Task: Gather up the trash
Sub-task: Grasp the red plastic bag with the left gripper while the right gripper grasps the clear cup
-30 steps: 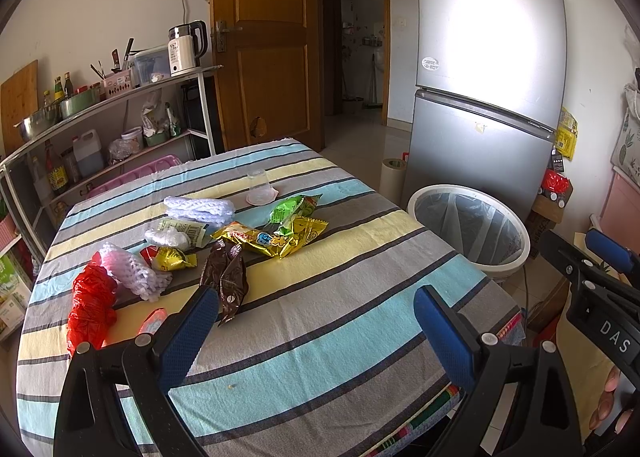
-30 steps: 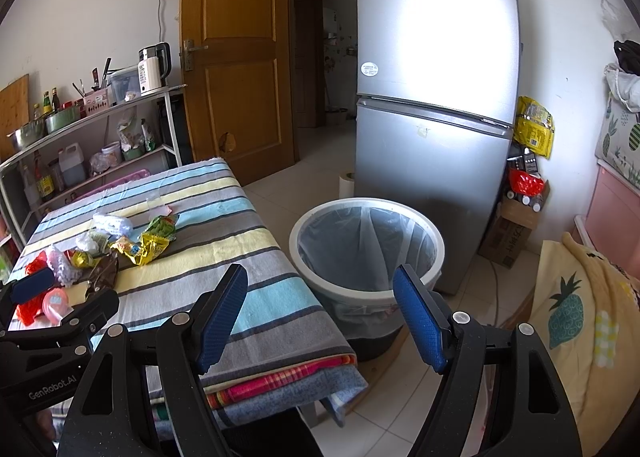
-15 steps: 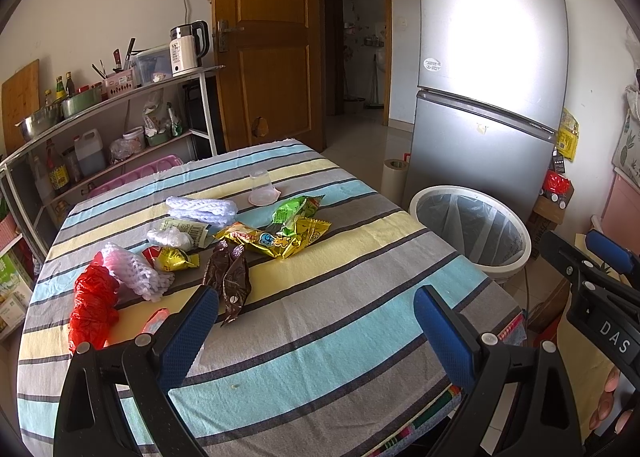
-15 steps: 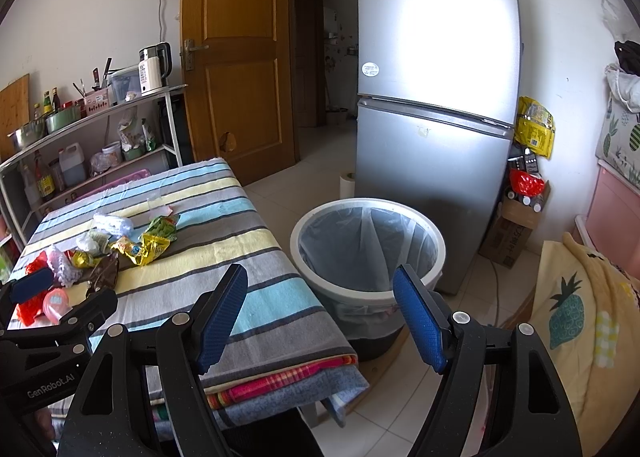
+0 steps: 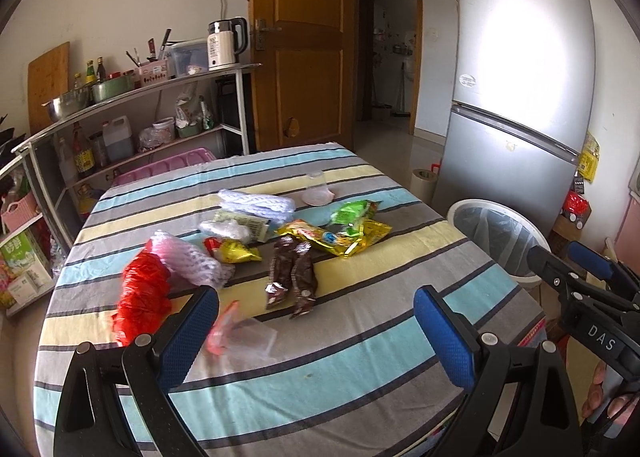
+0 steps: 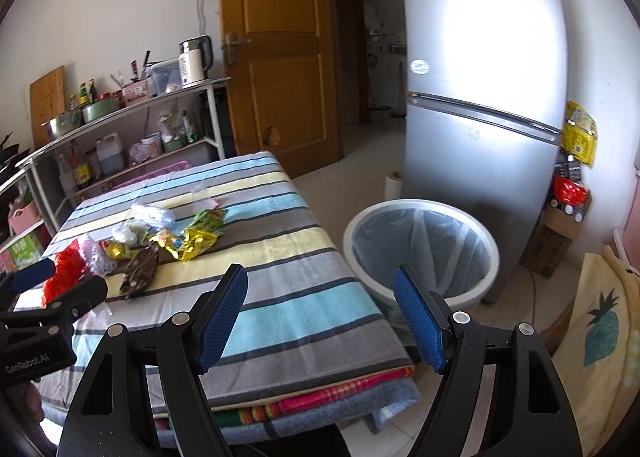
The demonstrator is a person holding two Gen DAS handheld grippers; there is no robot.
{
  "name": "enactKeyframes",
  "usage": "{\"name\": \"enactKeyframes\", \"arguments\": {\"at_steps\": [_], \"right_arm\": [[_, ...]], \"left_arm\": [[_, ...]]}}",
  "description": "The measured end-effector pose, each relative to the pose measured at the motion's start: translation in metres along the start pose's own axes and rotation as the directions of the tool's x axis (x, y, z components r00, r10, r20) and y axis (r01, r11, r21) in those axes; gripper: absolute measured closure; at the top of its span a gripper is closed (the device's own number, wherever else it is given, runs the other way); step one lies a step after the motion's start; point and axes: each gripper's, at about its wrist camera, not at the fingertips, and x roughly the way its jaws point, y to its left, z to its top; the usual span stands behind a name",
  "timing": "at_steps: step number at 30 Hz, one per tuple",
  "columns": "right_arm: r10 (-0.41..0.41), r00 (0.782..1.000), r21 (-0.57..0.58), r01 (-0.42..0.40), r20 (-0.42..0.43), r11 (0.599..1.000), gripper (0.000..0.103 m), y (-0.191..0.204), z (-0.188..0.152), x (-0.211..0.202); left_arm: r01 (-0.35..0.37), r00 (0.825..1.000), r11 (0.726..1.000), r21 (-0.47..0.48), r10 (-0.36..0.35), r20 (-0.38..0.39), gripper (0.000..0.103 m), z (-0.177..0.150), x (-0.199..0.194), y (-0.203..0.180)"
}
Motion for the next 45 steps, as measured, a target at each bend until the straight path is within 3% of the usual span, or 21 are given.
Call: {"name": "enactKeyframes", "arguments": {"at_steps": [3,5,8,11,17,21,28,39,42,45], "right_arm": [[0.123,0.992,-0.034,-0.124,-0.035,0.992,0.027,0.021,0.0,0.014],[0.165,0.984,-0.06,-0.168,-0.061,0.984,0.027,0.034,-0.001,0.023],[0.261,0.961,-0.087,-0.269,-0.089,0.959,0.027,0.055,0.001,0.035],[0.364,0.924,-0.102,-0.375,-0.112,0.921,0.027,0.077,0.002,0.045],[0.478,0.853,-0.222,-0.518,-0.21,0.826,0.027,0.13,-0.007,0.065],[0.524,0.803,-0.259,-0.591,-0.285,0.764,0.027,0.155,-0.015,0.074],[0.535,0.763,-0.268,-0.635,-0.362,0.725,0.028,0.176,-0.018,0.096],[0.545,0.711,-0.289,-0.689,-0.443,0.664,0.052,0.193,-0.018,0.11],[0.547,0.698,-0.281,-0.7,-0.461,0.656,0.063,0.196,-0.02,0.115],[0.566,0.684,-0.252,-0.712,-0.461,0.656,0.072,0.195,-0.019,0.117]], "left_arm": [[-0.049,0.999,0.998,-0.041,0.049,0.001,0.004,-0.004,-0.005,0.03],[-0.098,0.995,0.993,-0.064,0.097,-0.019,0.004,-0.007,-0.004,0.05],[-0.162,0.986,0.983,-0.092,0.157,-0.053,0.004,-0.014,-0.003,0.079],[-0.18,0.983,0.973,-0.145,0.173,-0.064,0.004,-0.022,-0.007,0.108],[-0.228,0.971,0.957,-0.182,0.211,-0.109,0.004,-0.029,-0.002,0.142],[-0.184,0.977,0.957,-0.223,0.153,-0.147,0.007,-0.031,0.01,0.159],[-0.15,0.979,0.953,-0.265,0.106,-0.172,0.01,-0.027,0.031,0.175],[-0.11,0.975,0.957,-0.268,0.052,-0.214,0.017,-0.019,0.056,0.182],[-0.089,0.974,0.961,-0.262,0.03,-0.224,0.023,-0.016,0.064,0.179],[-0.074,0.97,0.967,-0.242,0.014,-0.242,0.037,-0.014,0.069,0.175]]}}
